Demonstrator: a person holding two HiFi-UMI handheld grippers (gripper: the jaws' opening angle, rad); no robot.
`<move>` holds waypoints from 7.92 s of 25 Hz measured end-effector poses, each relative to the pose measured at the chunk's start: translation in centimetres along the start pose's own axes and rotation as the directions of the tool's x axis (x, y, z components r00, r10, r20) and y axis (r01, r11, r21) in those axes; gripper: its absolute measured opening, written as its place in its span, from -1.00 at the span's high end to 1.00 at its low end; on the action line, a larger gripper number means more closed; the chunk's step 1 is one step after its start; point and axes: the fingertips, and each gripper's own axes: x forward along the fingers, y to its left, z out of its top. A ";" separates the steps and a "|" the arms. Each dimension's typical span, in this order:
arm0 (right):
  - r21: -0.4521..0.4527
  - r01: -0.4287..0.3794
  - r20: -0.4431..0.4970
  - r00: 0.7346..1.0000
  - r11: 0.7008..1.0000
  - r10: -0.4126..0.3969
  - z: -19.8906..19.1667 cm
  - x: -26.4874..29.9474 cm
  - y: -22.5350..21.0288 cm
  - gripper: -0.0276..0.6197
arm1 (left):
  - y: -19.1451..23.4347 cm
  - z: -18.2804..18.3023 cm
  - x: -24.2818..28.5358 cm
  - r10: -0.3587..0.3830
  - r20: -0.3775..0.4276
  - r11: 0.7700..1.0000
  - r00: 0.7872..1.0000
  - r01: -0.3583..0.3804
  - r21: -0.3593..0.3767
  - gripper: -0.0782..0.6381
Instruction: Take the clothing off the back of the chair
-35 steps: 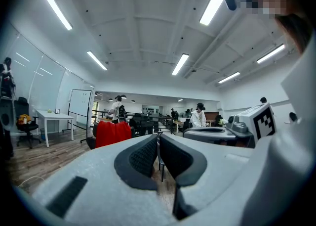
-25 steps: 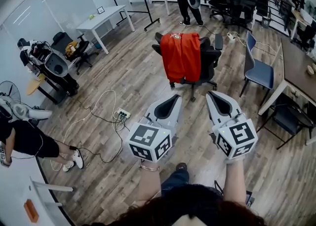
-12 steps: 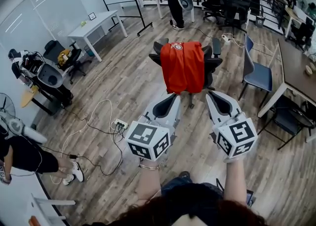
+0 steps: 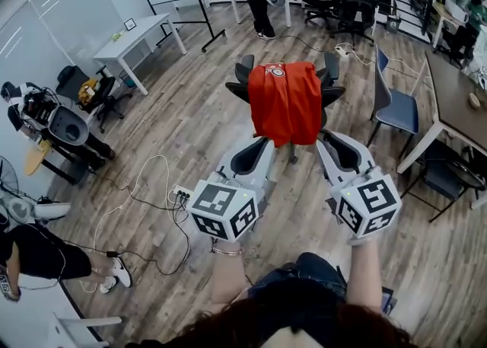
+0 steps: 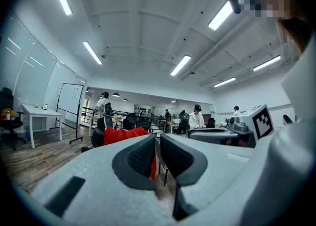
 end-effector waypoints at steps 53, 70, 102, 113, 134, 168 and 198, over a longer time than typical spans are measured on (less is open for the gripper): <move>0.199 -0.174 -0.259 0.940 0.964 0.223 -10.0 19.8 -13.1 -0.10 | 17.7 -8.3 18.8 -0.005 -0.219 0.934 0.976 -0.074 -0.351 -0.35; 0.254 -0.397 -0.230 0.861 0.882 0.454 -10.0 22.5 -9.7 0.36 | 15.7 -8.6 21.3 -0.154 -0.212 0.910 0.965 0.055 -0.411 0.04; 0.022 -0.401 -0.179 0.900 0.916 0.398 -5.2 17.2 -6.6 0.73 | 10.0 -3.7 16.7 -0.175 -0.148 0.964 0.973 0.138 -0.227 0.51; -0.035 -0.394 -0.127 0.913 0.918 0.387 -2.9 13.1 -4.1 0.73 | 6.7 -1.7 12.9 -0.171 -0.076 0.970 0.982 0.155 -0.185 0.52; -0.047 -0.372 -0.058 0.927 0.927 0.370 -0.7 7.8 1.2 0.73 | 2.9 0.3 6.0 -0.144 0.008 0.983 0.989 0.144 -0.116 0.53; -0.046 -0.357 -0.038 0.934 0.933 0.356 -0.2 -2.5 7.5 0.73 | -5.2 0.2 -3.4 -0.137 0.022 0.987 0.990 0.138 -0.081 0.53; -0.066 -0.420 -0.057 0.907 0.905 0.417 1.2 -12.7 4.4 0.75 | -15.8 1.1 -3.5 -0.084 0.021 0.994 0.996 0.085 -0.064 0.53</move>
